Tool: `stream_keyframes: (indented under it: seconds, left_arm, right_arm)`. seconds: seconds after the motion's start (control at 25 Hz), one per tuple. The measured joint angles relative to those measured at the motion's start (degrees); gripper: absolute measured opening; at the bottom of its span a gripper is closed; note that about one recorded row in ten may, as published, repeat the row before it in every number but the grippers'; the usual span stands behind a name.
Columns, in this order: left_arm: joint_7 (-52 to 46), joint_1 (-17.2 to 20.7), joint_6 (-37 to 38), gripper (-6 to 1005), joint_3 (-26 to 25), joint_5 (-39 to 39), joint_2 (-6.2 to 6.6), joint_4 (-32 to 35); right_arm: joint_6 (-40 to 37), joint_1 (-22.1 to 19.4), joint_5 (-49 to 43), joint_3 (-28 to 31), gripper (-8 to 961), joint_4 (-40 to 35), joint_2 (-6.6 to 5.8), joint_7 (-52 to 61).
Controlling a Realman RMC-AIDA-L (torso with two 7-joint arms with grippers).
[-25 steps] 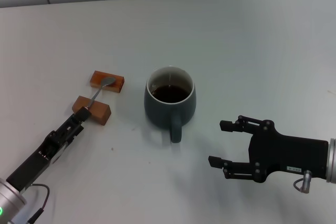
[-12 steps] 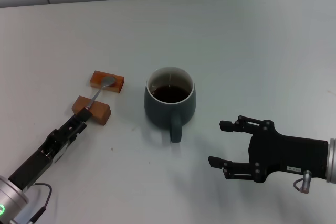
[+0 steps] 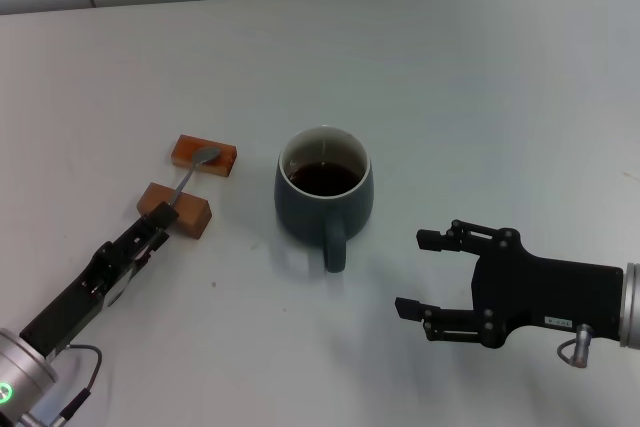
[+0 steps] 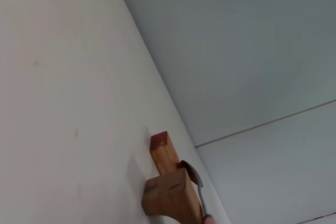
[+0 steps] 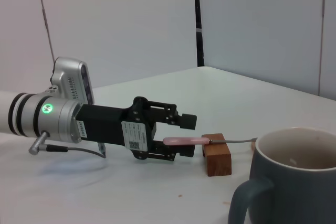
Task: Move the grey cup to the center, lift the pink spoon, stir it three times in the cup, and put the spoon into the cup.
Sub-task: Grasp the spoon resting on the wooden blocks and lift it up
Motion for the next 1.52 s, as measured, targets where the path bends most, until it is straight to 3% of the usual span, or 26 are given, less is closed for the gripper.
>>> stream_keyframes:
  seconds: [0.72,1.52]
  left_arm:
    - [-0.8,-0.1,-0.7,409,0.3,0.0,0.0,-0.6]
    - [-2.3,-0.8,-1.4,351,1.1,0.0,0.0,-1.3]
  right_arm:
    - [1.6,0.5,-0.6,-2.0,819,0.0,-0.09,0.4]
    - [1.5,0.7,-0.6,-2.0,819,-0.2,-0.09,0.4]
